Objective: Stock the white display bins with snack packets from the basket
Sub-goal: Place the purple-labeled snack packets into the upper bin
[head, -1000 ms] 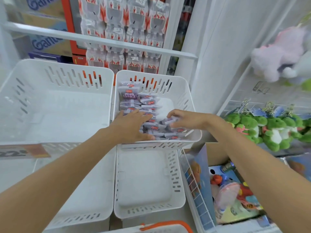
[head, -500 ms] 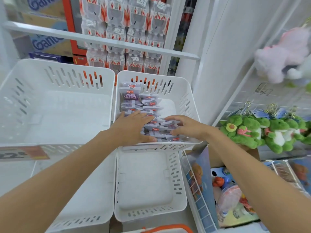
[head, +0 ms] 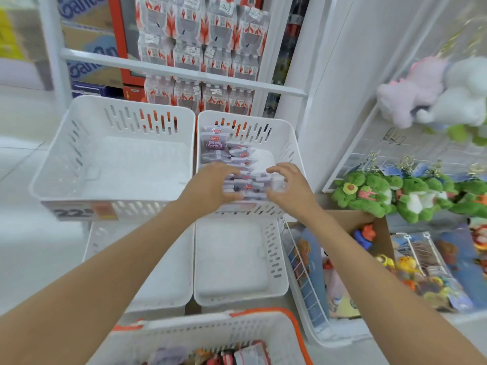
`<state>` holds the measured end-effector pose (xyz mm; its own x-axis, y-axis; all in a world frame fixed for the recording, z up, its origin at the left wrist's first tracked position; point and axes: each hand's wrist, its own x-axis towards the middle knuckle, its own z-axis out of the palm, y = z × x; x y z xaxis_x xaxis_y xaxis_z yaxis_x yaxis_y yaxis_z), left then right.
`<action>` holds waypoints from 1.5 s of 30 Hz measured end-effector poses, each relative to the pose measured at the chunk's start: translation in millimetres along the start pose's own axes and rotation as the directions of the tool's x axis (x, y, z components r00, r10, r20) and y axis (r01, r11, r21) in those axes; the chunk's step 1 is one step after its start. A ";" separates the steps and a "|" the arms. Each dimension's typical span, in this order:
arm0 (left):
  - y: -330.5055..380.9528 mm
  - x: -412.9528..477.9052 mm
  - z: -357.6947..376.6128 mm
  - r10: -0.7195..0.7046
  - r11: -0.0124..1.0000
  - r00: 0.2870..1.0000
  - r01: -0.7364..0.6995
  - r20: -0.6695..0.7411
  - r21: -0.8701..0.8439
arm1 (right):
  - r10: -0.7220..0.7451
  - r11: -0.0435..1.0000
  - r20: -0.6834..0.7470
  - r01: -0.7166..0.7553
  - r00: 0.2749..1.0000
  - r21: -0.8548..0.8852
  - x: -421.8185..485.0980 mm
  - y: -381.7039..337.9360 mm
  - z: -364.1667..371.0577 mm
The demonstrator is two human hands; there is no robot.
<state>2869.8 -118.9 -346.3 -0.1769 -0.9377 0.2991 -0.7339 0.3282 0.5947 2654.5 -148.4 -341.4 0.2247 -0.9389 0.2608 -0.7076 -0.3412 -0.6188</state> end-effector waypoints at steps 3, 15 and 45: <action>11.4 -51.5 -8.6 -0.062 0.998 0.998 0.061 -0.032 -0.028 | -0.044 0.998 -0.092 0.047 0.995 0.039 -51.5 -30.4 15.6; -75.9 -322.0 32.4 -0.559 0.762 0.824 0.555 0.094 -0.334 | 0.202 0.974 0.591 -0.224 0.781 -0.037 -259.3 1.8 163.6; -96.8 -372.4 40.3 -0.720 0.425 0.627 0.736 0.296 -0.527 | 0.281 0.893 0.581 -0.429 0.764 0.131 -278.7 -8.4 231.8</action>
<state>2980.4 193.9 -545.3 0.2239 -0.8585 -0.4614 -0.0968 -0.4906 0.8660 2753.1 105.7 -580.6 0.3617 -0.8395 -0.4056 -0.6406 0.0923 -0.7623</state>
